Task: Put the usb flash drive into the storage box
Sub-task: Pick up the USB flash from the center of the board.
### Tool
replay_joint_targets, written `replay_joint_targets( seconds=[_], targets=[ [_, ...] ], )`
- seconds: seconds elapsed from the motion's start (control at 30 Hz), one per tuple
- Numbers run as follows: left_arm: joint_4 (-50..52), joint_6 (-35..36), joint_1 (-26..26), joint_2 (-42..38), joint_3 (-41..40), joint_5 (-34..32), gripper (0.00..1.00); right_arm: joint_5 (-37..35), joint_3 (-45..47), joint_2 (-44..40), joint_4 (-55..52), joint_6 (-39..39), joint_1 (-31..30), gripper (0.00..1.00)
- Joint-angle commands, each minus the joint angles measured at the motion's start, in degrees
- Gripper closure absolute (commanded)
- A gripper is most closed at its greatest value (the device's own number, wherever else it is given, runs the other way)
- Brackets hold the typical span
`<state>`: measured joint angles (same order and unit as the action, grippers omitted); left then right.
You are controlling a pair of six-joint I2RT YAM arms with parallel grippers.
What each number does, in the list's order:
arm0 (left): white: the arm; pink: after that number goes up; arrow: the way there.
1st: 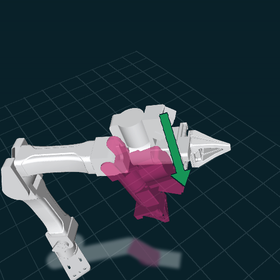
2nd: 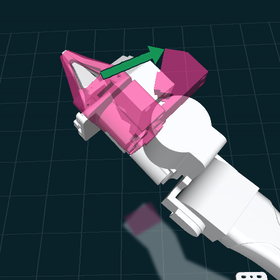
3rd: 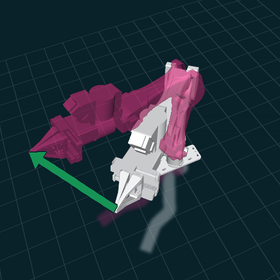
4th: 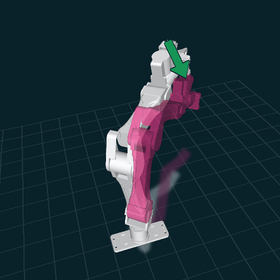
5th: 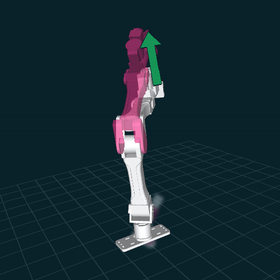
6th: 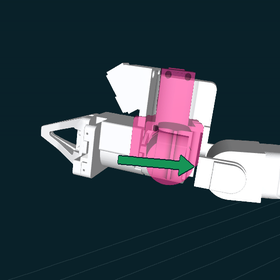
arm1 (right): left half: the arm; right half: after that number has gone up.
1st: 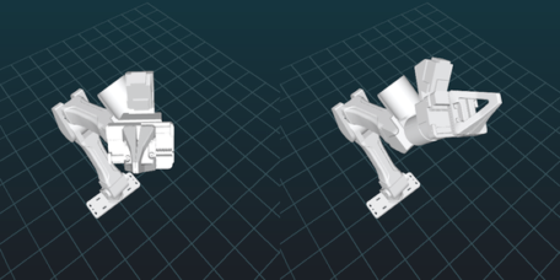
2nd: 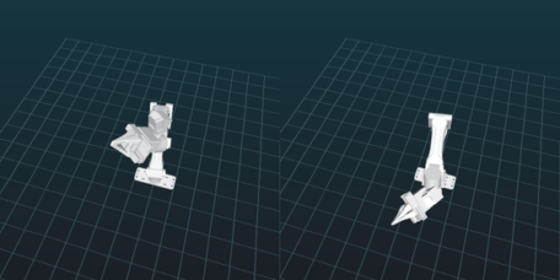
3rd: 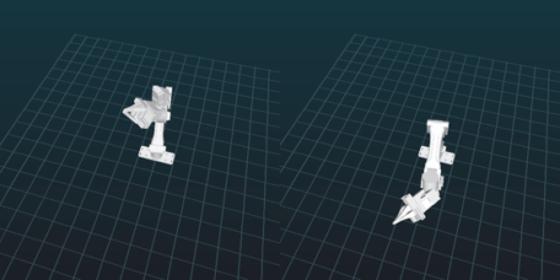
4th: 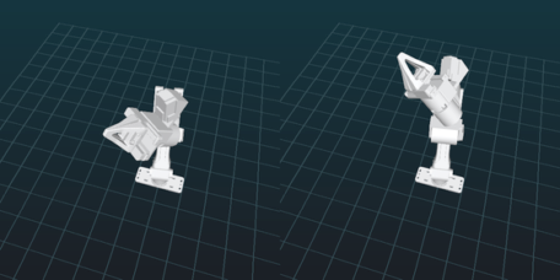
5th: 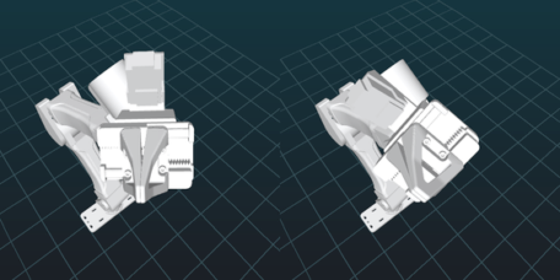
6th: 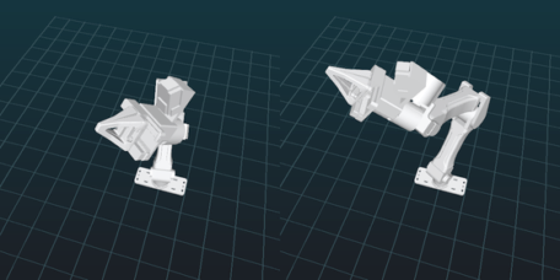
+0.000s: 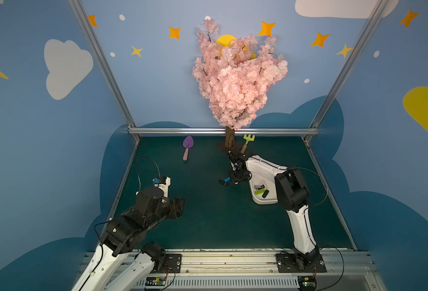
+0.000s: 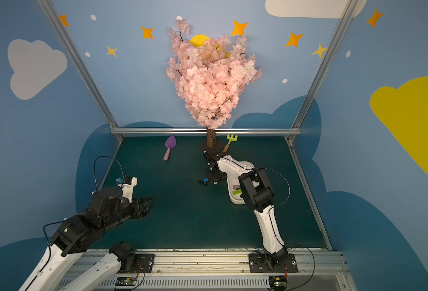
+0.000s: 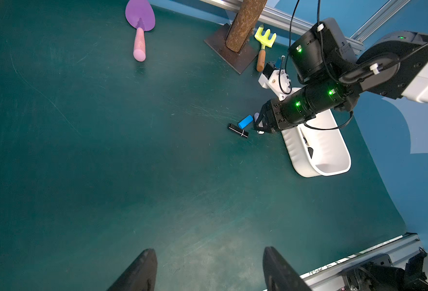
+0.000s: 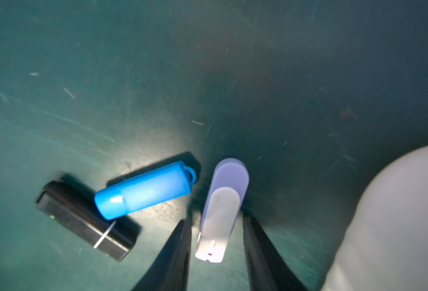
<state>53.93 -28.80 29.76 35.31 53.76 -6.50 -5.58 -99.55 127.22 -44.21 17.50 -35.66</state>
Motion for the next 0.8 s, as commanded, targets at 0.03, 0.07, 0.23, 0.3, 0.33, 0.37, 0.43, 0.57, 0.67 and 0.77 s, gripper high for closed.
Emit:
replay_joint_targets(
  seconds=[0.03, 0.07, 0.23, 0.3, 0.33, 0.37, 0.43, 0.57, 0.67, 0.77],
  targets=[
    [-0.2, -0.1, 0.2, 0.5, -0.3, -1.0, 0.3, -0.9, -2.0, 2.6, -1.7, -0.7, 0.5, 0.64],
    [-0.3, -0.2, 0.2, 0.5, -0.4, -1.0, 0.3, -1.1, -2.2, 3.0, -1.7, -0.7, 0.3, 0.67],
    [-0.3, -0.3, 0.3, 1.1, -0.4, -0.7, 0.3, -1.9, -2.1, 4.3, -1.6, -0.7, 0.2, 0.72],
    [-0.4, -0.3, 0.3, 1.4, -0.4, -0.7, 0.3, -2.5, -2.0, 4.4, -1.6, -0.7, 0.1, 0.74],
    [-0.3, -0.2, 0.4, 1.4, -0.4, -0.7, 0.3, -2.7, -1.9, 4.3, -1.6, -0.7, -0.1, 0.76],
    [-0.4, -0.2, 0.4, 1.5, -0.4, -0.7, 0.3, -2.7, -1.9, 4.4, -1.6, -0.8, -0.1, 0.78],
    [-0.3, -0.3, 0.4, 1.4, -0.4, -0.8, 0.3, -2.7, -1.8, 4.2, -1.5, -0.8, 0.0, 0.8],
    [-0.4, -0.2, 0.5, 1.4, -0.5, -0.9, 0.3, -2.2, -1.0, 2.9, -0.7, -1.1, -0.3, 0.85],
    [-0.4, -0.2, 0.4, 1.4, -0.5, -0.8, 0.3, -2.6, 0.9, 0.0, 0.8, -1.3, -0.8, 0.9],
    [-0.5, -0.3, 0.4, 1.4, -0.5, -1.0, 0.3, -2.5, 1.9, -3.1, 1.6, -1.6, -1.3, 0.91]
  ],
)
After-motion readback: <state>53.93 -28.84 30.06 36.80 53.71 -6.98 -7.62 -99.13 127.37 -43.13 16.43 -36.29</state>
